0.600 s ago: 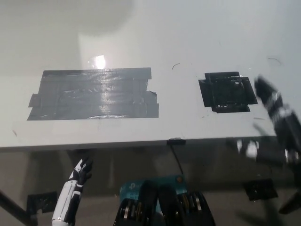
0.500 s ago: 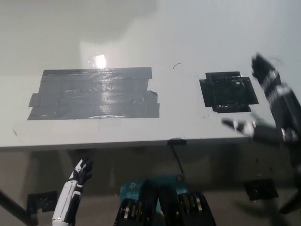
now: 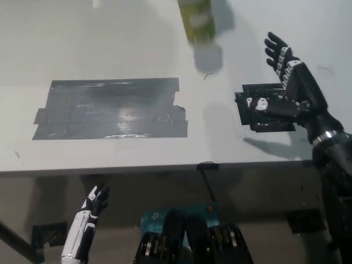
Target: A person hands a spray bottle to the robot which it grabs with its right hand and places on the black spot infront of it on the table
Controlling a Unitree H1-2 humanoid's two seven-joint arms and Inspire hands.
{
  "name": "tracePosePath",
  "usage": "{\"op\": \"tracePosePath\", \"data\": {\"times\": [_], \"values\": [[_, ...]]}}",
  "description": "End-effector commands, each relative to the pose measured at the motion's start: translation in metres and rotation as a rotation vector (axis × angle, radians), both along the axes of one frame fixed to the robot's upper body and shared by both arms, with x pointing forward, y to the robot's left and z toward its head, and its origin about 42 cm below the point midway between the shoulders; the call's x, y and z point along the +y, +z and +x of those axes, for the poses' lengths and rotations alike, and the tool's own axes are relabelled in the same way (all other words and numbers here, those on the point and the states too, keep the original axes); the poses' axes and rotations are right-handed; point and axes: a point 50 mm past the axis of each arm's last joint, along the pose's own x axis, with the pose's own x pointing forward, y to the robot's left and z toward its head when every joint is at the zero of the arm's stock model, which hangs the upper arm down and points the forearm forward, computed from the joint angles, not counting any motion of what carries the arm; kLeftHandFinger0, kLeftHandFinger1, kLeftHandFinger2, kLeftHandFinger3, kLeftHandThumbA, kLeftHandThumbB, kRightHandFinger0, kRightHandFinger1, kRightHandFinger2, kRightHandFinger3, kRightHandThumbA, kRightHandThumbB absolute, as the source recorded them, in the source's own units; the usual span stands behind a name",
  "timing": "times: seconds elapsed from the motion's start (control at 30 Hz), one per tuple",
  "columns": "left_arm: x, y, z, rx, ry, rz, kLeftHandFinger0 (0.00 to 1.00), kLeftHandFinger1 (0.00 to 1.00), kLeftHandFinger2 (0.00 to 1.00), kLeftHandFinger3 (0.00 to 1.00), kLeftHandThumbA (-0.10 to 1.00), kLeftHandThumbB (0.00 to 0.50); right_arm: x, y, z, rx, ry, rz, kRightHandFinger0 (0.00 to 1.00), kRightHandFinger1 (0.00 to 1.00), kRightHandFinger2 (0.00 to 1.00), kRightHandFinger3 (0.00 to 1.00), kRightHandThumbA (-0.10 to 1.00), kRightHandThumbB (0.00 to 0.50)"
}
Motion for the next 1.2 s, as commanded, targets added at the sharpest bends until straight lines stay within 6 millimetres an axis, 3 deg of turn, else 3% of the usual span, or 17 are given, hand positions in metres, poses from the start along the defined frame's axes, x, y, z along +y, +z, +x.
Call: {"op": "tracePosePath", "data": {"times": [0.0,0.13,0.27,0.37,0.57,0.63,0.73,0.97,1.07,1.13,1.17], "values": [[-0.001,0.006,-0.003,-0.045,-0.017,0.015,1.00,1.00,1.00,1.00,1.00,0.091,0.013,0.029,0.021,-0.025,0.004,0.021,1.00,1.00,1.00,1.00,1.00,0.362],[-0.002,0.006,-0.003,-0.040,-0.019,0.015,1.00,1.00,1.00,1.00,1.00,0.088,0.025,0.035,0.042,0.013,-0.005,0.019,1.00,1.00,1.00,1.00,1.00,0.380],[-0.003,0.006,-0.008,-0.033,-0.028,0.025,1.00,1.00,1.00,1.00,1.00,0.073,0.031,0.031,0.050,0.040,-0.012,0.019,1.00,1.00,1.00,1.00,1.00,0.435],[-0.001,0.003,-0.011,-0.043,-0.030,0.032,1.00,1.00,1.00,1.00,1.00,0.065,0.040,0.025,0.053,0.062,-0.007,0.016,1.00,1.00,1.00,1.00,1.00,0.439],[-0.001,0.001,-0.016,-0.020,-0.028,0.007,1.00,1.00,1.00,1.00,1.00,0.098,0.059,0.014,0.057,0.106,0.037,0.077,1.00,1.00,1.00,1.00,1.00,0.421],[-0.001,0.001,-0.017,-0.018,-0.027,0.004,1.00,1.00,1.00,1.00,1.00,0.096,0.067,0.012,0.058,0.120,0.049,0.098,1.00,1.00,1.00,1.00,1.00,0.395],[-0.001,0.001,-0.016,-0.021,-0.026,0.018,1.00,1.00,1.00,1.00,1.00,0.099,0.080,0.011,0.060,0.143,0.083,0.160,1.00,1.00,1.00,1.00,1.00,0.415],[-0.002,0.001,-0.018,-0.022,-0.030,0.016,1.00,1.00,1.00,1.00,1.00,0.088,0.101,0.010,0.072,0.177,0.097,0.178,1.00,1.00,1.00,1.00,1.00,0.389],[-0.002,0.001,-0.018,-0.016,-0.027,0.012,1.00,1.00,1.00,1.00,1.00,0.086,0.103,0.011,0.080,0.180,0.095,0.170,1.00,1.00,1.00,1.00,1.00,0.411],[-0.002,0.003,-0.018,-0.014,-0.027,0.016,1.00,1.00,1.00,1.00,1.00,0.092,0.104,0.016,0.085,0.186,0.092,0.155,1.00,1.00,1.00,1.00,1.00,0.467],[-0.001,0.003,-0.017,-0.017,-0.026,0.018,1.00,1.00,1.00,1.00,1.00,0.085,0.105,0.020,0.088,0.181,0.091,0.148,1.00,1.00,1.00,1.00,1.00,0.471]]}}
